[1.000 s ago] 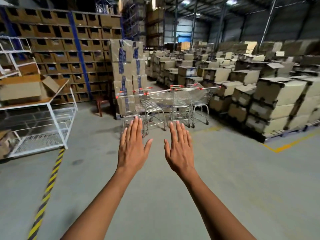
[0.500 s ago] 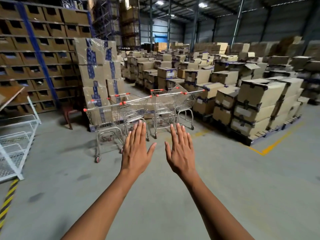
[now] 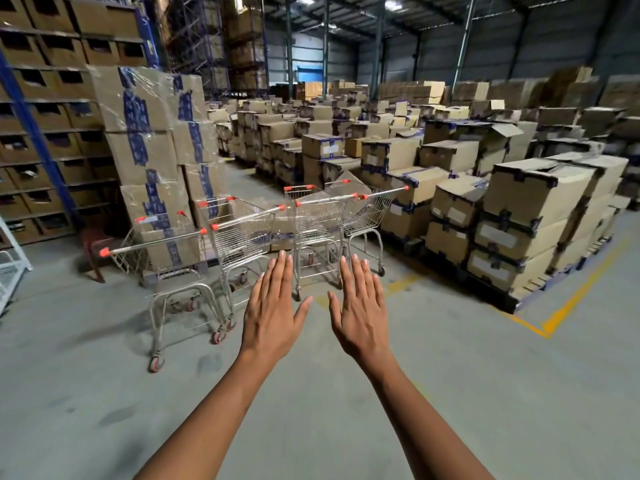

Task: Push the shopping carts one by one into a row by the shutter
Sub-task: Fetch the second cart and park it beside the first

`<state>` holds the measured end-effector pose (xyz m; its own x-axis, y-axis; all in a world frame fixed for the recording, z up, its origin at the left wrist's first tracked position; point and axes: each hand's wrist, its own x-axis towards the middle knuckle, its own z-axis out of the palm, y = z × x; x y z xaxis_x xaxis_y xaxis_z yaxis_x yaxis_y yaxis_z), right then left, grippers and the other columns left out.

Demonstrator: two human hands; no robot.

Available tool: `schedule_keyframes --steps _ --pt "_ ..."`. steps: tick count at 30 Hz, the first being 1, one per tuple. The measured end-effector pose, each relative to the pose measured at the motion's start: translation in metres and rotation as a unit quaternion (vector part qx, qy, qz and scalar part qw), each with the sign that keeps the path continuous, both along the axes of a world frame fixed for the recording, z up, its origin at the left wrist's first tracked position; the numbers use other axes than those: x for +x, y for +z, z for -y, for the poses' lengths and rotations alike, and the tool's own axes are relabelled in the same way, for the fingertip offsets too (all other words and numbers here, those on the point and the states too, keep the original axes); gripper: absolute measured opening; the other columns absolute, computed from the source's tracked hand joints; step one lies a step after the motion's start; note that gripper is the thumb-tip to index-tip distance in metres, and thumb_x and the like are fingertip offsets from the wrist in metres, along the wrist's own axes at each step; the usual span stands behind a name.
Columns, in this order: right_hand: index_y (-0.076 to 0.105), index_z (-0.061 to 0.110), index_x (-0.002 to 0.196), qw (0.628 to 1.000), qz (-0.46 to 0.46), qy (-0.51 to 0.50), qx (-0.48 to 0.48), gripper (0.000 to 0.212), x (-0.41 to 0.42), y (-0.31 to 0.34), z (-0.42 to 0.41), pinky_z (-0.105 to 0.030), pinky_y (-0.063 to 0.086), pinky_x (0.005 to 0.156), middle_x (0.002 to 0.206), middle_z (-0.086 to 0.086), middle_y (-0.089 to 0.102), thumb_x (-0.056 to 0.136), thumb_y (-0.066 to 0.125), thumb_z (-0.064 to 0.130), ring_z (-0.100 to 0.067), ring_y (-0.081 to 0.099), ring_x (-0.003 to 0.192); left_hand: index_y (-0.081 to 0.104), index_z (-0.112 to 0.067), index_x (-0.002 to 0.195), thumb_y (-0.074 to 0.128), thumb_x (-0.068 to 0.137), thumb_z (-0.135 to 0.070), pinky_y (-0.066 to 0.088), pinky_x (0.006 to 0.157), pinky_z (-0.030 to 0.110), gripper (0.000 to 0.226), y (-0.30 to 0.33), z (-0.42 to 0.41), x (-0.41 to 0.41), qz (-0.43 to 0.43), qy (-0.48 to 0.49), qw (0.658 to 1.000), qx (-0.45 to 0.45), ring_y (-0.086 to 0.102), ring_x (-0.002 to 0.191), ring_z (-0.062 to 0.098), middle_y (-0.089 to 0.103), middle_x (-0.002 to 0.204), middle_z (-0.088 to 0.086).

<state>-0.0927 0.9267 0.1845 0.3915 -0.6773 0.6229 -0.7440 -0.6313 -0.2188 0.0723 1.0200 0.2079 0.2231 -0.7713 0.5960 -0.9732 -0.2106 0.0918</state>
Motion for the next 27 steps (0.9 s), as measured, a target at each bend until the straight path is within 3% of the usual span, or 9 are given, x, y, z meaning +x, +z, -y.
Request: schedule_keyframes --steps 11,18,27 --pt "0.004 0.02 0.167 1.0 -0.018 0.007 0.001 0.07 0.09 0.002 0.288 -0.045 0.008 0.13 0.176 -0.003 0.002 0.11 0.036 0.046 -0.018 -0.006 0.161 -0.01 -0.014 0.161 0.034 0.104 -0.061 0.014 0.126 0.041 0.085 -0.004 0.283 0.077 -0.019 0.01 1.0 0.008 -0.008 0.156 0.016 -0.009 0.17 0.003" --pt "0.007 0.02 0.167 1.0 -0.008 -0.007 0.005 0.068 0.164 -0.009 0.459 -0.045 0.011 0.129 0.175 -0.003 0.005 0.11 0.032 0.047 -0.018 -0.005 0.161 -0.006 -0.013 0.161 0.02 0.105 -0.062 0.013 0.126 0.04 0.079 -0.016 0.468 0.15 -0.005 -0.015 1.0 0.012 -0.006 0.156 0.015 -0.005 0.171 0.004" --pt "0.011 0.018 0.167 0.998 -0.001 -0.055 -0.002 0.068 0.248 0.005 0.667 -0.047 0.013 0.129 0.175 -0.005 0.009 0.11 0.034 0.046 -0.019 0.0 0.161 -0.008 -0.013 0.161 0.027 0.106 -0.061 0.007 0.127 0.038 0.081 -0.004 0.68 0.24 -0.01 -0.047 0.999 0.022 -0.008 0.156 0.016 -0.007 0.17 0.004"
